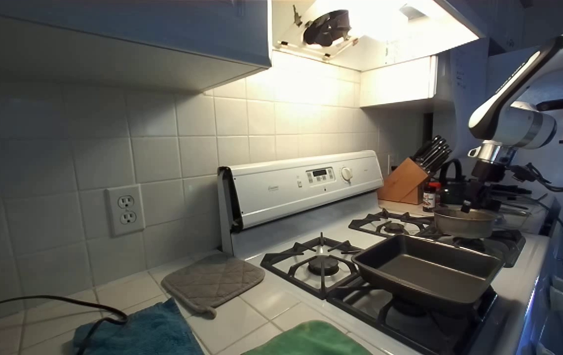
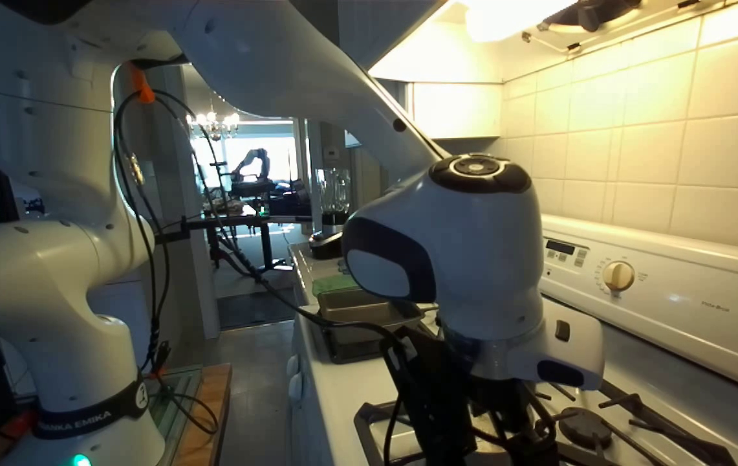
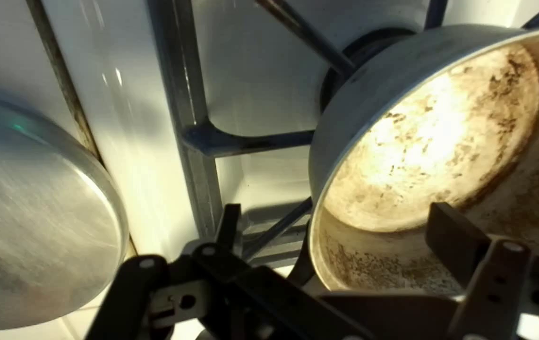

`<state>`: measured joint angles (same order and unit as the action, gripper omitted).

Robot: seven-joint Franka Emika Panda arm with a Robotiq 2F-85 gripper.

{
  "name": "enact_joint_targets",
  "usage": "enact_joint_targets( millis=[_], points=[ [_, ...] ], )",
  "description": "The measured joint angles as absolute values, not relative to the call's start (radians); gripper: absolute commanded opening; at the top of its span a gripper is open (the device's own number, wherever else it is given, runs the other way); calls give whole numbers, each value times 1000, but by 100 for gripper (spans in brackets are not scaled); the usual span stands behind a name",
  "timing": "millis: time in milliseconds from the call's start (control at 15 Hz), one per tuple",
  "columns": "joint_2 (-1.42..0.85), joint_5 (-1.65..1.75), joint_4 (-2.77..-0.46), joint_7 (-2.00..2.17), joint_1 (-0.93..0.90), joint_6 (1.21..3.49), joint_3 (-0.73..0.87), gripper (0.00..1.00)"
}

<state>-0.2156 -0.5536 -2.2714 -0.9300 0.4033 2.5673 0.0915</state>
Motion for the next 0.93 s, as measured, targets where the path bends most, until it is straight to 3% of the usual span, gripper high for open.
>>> enact_joint_targets(
  millis=[400,933],
  points=[
    [-169,-519,-2255,-705,360,2542,122,100],
    [-166,-209,-2206,-171,226,2480,148,100]
  ],
)
